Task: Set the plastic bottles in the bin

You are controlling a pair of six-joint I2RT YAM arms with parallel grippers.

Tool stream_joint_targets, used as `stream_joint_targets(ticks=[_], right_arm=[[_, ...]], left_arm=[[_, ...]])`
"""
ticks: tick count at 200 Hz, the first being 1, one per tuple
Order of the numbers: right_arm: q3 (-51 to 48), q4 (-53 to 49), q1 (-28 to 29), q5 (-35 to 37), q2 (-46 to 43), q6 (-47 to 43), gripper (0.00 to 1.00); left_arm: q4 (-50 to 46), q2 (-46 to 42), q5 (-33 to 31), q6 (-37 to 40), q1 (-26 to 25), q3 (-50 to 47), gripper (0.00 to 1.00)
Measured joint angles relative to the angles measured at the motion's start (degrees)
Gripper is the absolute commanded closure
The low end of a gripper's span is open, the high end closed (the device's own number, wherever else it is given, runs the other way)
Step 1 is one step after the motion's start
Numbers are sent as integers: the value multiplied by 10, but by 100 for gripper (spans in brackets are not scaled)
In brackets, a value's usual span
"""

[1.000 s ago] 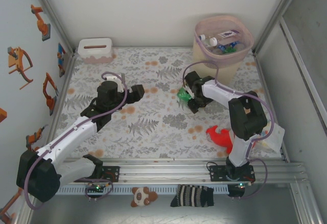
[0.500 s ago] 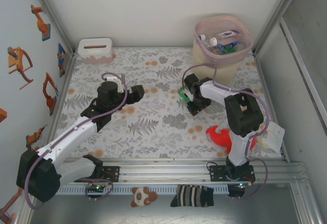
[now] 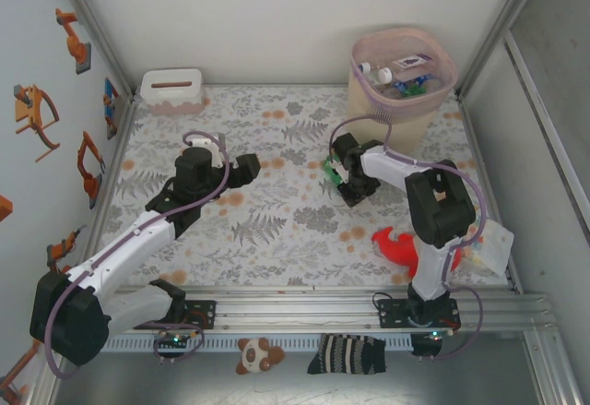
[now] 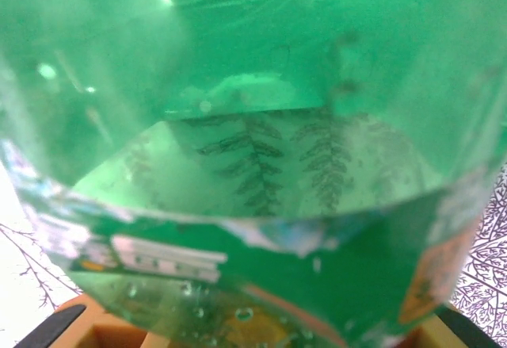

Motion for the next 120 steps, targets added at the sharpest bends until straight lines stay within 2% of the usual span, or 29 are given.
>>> stream_joint_targets(ticks=[59,120], right_arm=[[22,-42,0,-48,-58,10,77],[134,-102,0,-110,-152,15,77]], left_arm=[[6,2,0,0,0,0,12],[12,9,6,0,0,0,12]])
